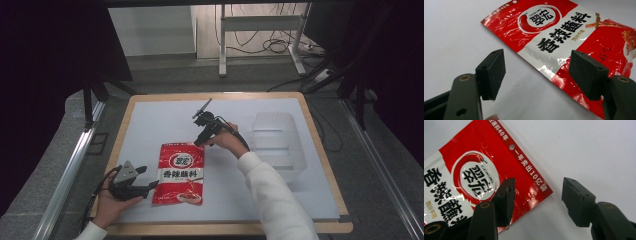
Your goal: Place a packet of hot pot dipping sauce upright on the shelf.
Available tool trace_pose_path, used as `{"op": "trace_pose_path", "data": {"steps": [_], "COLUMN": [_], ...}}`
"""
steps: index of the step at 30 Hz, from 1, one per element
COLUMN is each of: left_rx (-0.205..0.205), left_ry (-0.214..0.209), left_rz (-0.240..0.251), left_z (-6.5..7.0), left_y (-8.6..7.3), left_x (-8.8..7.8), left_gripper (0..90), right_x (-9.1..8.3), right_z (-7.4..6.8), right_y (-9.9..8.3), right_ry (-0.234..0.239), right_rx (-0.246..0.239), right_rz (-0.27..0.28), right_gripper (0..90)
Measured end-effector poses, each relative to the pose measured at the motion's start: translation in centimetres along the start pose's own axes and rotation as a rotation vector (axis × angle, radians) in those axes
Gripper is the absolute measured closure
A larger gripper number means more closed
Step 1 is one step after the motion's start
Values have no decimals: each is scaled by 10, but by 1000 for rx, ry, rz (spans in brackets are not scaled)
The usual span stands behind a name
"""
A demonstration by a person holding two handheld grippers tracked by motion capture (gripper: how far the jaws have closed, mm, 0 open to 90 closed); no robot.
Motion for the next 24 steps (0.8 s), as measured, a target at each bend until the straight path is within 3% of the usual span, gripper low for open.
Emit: {"op": "trace_pose_path", "data": {"steps": [8,13,18,20,21,24], "left_rx": [9,8,10,9,7,7], "left_ry": [1,-2,-3,-3,-3,-3], "left_rz": [-2,1,-2,-2,-1,1], "left_z": [-1,0,0,0,0,0], "left_y": [1,1,1,1,1,1], "left_x": [-1,-1,-1,-1,-1,-1], "left_gripper": [296,296,296,297,297,297], "right_x": [6,11,14,15,17,18], "right_z": [8,14,17,17,16,14], "right_y": [4,2,1,1,1,1], "right_ry": [23,42,64,72,83,89], "right_rx": [8,42,33,33,38,12], "right_rz": [-25,-42,-43,-52,-57,-75], "right_gripper": [489,496,502,526,583,649]}}
Point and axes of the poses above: each handheld gripper's, and its own axes: x roughly forward along the jaws, y roughly out of its top, z roughly to its right, the point moved 2 cm from there along x, roughly forward along the jaws, and after that the axes turned 15 degrees about y, right-handed, at the moved point
